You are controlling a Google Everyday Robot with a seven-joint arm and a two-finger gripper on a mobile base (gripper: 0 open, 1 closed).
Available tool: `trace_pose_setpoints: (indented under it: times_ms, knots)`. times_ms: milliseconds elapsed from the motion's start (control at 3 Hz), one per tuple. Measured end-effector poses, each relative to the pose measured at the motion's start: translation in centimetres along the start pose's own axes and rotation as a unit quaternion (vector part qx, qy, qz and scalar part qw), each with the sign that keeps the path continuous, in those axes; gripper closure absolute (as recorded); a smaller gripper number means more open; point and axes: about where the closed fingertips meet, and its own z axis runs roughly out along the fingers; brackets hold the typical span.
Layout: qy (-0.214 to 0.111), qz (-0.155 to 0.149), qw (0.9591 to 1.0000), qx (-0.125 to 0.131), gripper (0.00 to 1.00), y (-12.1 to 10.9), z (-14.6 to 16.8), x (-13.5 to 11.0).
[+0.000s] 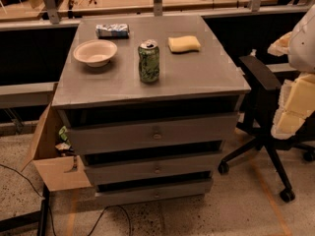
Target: Move sponge near paper bowl
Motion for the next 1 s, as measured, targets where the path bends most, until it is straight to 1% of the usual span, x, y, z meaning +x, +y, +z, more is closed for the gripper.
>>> trace_pose_setpoints:
  times_ms: [333, 667, 1000]
  knots:
    - [0.0, 0.0, 1.0, 0.0, 0.0, 0.0, 0.0, 0.0]
    - [-0.056, 0.026, 0.9981, 0.004, 0.0, -1.5, 1.3, -0.2]
    - [-0.172, 0.09, 0.9809, 0.014, 0.0, -6.7, 4.3, -0.8]
